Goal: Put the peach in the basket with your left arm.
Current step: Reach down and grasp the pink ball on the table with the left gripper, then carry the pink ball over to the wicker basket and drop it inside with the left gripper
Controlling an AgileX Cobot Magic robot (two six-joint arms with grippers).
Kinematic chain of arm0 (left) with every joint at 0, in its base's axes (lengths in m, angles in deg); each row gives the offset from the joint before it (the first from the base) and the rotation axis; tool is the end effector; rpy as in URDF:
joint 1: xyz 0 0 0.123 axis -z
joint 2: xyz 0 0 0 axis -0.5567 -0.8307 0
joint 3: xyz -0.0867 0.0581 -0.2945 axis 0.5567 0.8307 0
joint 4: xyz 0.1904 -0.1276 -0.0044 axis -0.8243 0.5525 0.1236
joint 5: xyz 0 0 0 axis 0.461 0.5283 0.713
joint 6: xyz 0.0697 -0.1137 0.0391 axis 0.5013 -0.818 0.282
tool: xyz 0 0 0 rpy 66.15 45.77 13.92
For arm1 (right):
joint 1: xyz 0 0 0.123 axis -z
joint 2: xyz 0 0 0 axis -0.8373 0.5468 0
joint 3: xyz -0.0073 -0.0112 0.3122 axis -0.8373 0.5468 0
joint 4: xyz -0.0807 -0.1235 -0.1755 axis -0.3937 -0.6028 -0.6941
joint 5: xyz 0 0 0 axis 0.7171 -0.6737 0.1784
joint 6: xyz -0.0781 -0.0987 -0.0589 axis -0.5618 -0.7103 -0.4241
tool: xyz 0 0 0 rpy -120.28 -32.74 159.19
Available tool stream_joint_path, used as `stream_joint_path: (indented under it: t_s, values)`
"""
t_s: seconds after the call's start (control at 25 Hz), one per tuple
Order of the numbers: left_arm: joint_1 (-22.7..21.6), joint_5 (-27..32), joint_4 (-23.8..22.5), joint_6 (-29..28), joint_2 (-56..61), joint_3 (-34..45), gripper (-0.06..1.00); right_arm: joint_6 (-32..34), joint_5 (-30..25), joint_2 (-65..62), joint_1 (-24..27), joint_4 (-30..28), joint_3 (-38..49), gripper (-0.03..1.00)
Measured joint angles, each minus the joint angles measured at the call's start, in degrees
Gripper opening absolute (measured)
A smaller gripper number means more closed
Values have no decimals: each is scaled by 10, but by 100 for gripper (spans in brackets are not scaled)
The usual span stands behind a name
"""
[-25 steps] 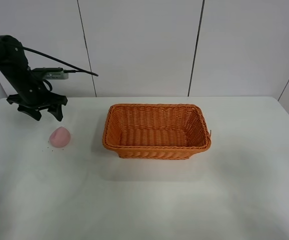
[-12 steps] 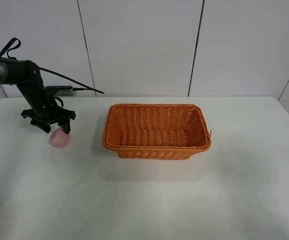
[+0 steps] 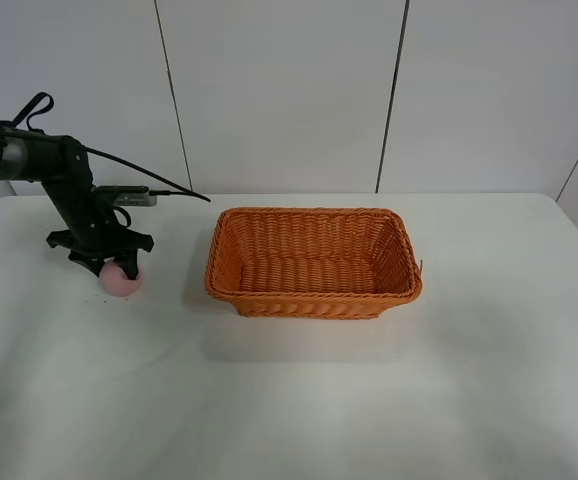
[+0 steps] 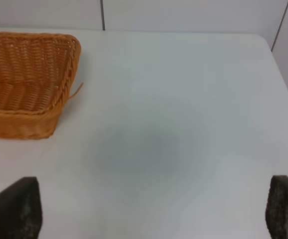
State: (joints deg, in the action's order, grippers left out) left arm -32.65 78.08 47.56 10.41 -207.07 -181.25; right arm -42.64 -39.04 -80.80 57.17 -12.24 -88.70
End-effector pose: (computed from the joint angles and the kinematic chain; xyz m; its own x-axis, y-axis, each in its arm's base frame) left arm 0.4621 -0.0123 0.0985 -0.9721 0.0710 -0.2237 0.0747 0.9972 -0.0080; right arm -0.0073 0.0044 0.2469 -0.4211 0.0099 -0.9070 -0.0197 0.9996 0.0200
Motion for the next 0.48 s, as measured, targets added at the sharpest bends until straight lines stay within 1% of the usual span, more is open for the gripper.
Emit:
stream_joint_path:
  t_s: [0.08, 0.12, 0.16, 0.2, 0.32, 0.48]
  values:
    - [0, 12, 1, -2, 7, -2, 22, 0, 0, 0, 0, 0, 0, 69]
    - [0, 17, 1, -5, 15, -2, 15, 0, 0, 0, 0, 0, 0, 69]
    - [0, 24, -1, -9, 27, -3, 11, 0, 0, 0, 0, 0, 0, 69]
    - [0, 24, -1, -9, 27, -3, 11, 0, 0, 0, 0, 0, 0, 69]
    - [0, 57, -23, -24, 67, -9, 6, 0, 0, 0, 0, 0, 0, 69]
    - [1, 114, -30, -31, 128, -49, 5, 0, 0, 0, 0, 0, 0, 69]
